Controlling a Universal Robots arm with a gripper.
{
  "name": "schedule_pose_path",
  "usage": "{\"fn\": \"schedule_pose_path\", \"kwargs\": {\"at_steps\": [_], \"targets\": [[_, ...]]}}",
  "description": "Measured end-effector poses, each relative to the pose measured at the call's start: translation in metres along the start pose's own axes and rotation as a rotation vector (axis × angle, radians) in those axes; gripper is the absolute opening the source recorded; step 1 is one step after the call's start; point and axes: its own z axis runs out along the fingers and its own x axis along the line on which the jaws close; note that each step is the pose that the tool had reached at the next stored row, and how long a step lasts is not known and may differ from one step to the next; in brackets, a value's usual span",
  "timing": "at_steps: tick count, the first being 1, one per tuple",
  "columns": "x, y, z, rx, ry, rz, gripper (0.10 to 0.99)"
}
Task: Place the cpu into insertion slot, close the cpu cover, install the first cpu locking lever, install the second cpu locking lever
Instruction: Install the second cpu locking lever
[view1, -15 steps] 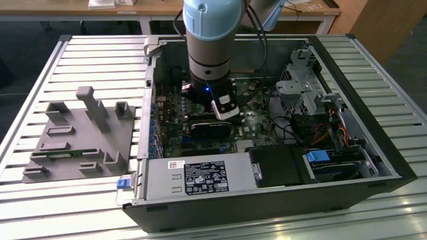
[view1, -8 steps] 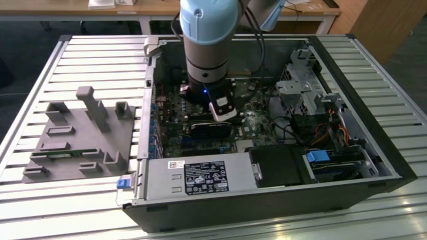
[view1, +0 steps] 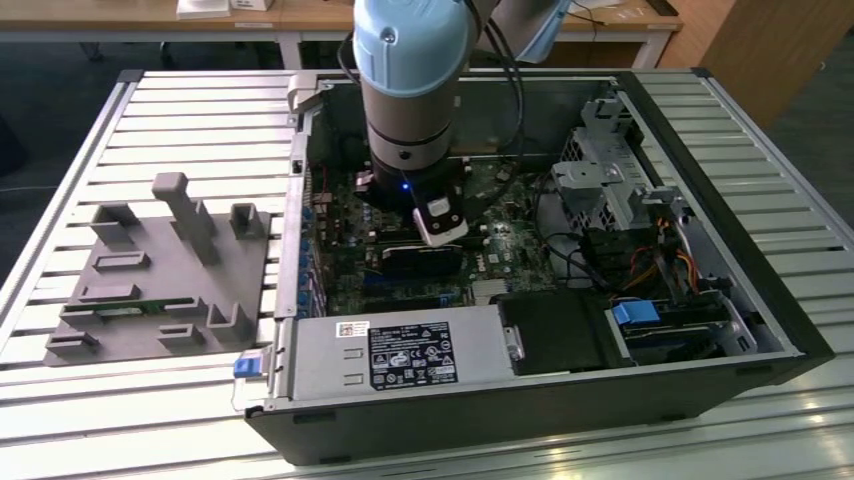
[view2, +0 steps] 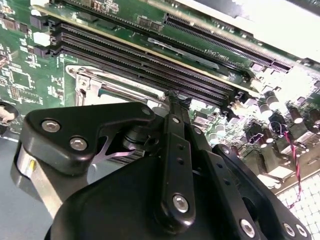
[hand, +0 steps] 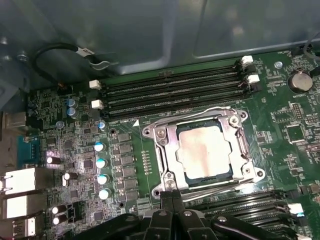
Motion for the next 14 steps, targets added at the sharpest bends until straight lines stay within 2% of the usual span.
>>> {"fn": "schedule_pose_path", "kwargs": {"at_steps": [5, 14], "targets": [[0.0021, 0.0019, 0.0022, -0.001, 0.0003, -0.002, 0.102], [0.0058, 0.0014, 0.0048, 0.0, 0.0015, -0.006, 0.102]]}}
